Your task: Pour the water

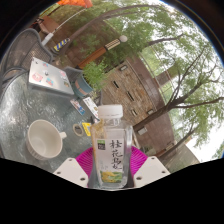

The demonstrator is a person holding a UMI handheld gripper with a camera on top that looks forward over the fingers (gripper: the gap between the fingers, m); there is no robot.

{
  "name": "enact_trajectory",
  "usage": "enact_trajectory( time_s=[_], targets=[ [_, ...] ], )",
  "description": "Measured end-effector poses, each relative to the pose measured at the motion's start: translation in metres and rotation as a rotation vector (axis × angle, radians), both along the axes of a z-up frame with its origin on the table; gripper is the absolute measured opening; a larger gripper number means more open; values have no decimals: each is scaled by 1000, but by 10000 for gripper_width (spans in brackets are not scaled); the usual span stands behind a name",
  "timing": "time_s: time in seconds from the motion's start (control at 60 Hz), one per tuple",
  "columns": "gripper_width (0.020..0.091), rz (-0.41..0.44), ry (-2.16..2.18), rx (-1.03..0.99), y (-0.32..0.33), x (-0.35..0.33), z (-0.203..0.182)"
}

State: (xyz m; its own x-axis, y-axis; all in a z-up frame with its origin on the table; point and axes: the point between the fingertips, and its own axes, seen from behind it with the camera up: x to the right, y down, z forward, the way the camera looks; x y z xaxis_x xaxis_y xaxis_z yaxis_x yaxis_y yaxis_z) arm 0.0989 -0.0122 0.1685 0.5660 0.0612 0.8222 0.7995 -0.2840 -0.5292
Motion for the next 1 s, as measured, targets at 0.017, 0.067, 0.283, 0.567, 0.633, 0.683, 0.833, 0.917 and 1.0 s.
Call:
enact_trajectory(
  time_s=[0.017,0.067,0.283,0.567,0.633,0.683,0.833,0.917,1.0],
  targets=[
    [459,4,76,22,-2,-1,0],
    [459,13,275,80,9,-5,-9],
    [456,-69,821,143,2,26,-62],
    [470,30,1004,156,-2,22,-87],
    [469,49,998,158,-2,20,-88],
    [486,50,1000,148,2,20,-87],
    [584,46,1002,133,-2,21,-86],
    [736,-19,959,24,-8,28,-106],
    [850,-75,937,-71,-19,31,-128]
  ],
)
